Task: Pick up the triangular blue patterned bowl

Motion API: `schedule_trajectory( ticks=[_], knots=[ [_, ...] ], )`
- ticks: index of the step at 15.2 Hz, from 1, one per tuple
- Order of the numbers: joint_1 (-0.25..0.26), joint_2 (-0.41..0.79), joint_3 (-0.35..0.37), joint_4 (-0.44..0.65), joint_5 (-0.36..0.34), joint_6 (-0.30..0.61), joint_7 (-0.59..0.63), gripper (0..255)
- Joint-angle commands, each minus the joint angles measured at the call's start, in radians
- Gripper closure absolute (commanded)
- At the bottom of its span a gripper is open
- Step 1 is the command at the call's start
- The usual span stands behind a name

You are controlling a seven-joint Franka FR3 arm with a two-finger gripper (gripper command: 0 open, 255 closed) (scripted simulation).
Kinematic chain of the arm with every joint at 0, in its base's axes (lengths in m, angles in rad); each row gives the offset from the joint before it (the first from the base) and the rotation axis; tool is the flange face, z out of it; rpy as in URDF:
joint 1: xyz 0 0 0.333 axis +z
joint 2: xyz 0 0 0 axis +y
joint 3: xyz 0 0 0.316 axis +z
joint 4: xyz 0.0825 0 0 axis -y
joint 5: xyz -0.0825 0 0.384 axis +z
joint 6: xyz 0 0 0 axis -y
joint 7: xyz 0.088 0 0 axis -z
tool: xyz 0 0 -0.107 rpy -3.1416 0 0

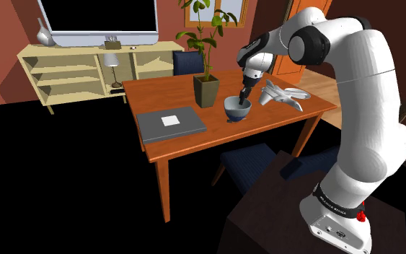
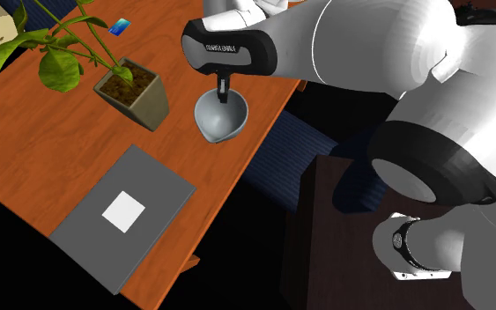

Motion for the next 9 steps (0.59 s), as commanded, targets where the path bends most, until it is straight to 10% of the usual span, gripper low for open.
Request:
schedule_trajectory(
  ticks=[1,9],
  knots=[
    [0.000,0.000,0.000,0.000,0.000,0.000,0.000,255],
    [0.005,-0.029,-0.010,0.009,-0.016,-0.036,0.014,255]
  ],
)
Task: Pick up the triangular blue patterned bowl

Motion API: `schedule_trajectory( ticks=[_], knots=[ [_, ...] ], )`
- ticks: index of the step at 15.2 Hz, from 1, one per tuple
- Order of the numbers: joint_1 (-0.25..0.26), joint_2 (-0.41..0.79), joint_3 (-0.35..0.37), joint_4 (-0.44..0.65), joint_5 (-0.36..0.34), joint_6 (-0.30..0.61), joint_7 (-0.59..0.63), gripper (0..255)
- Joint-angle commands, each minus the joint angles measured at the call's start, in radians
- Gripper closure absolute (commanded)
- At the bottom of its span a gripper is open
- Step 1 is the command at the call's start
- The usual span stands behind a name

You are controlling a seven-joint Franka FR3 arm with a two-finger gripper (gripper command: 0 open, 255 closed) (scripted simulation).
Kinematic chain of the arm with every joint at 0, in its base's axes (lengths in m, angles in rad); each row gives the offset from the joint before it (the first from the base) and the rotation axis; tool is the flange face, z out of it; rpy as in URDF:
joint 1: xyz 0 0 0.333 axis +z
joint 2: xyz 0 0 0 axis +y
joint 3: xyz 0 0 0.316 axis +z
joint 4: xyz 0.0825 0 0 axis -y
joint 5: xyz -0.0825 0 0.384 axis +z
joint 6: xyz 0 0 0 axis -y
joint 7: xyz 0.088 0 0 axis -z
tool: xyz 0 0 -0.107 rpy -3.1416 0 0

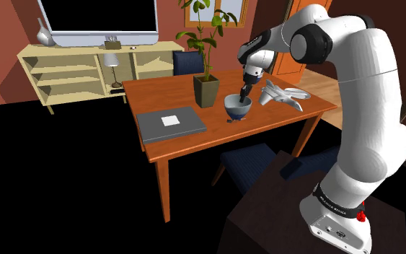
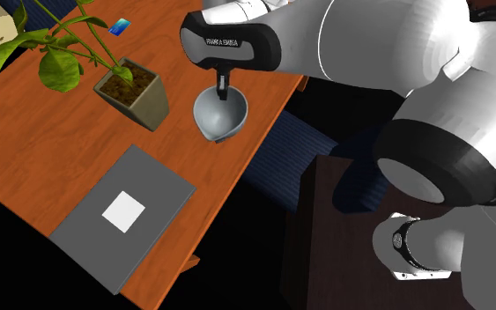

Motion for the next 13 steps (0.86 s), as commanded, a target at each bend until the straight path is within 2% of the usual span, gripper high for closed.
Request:
schedule_trajectory(
  ticks=[1,13],
  knots=[
    [0.004,-0.016,-0.005,0.003,-0.008,-0.016,0.007,255],
    [0.011,-0.076,-0.024,0.049,-0.043,-0.115,0.041,255]
  ],
)
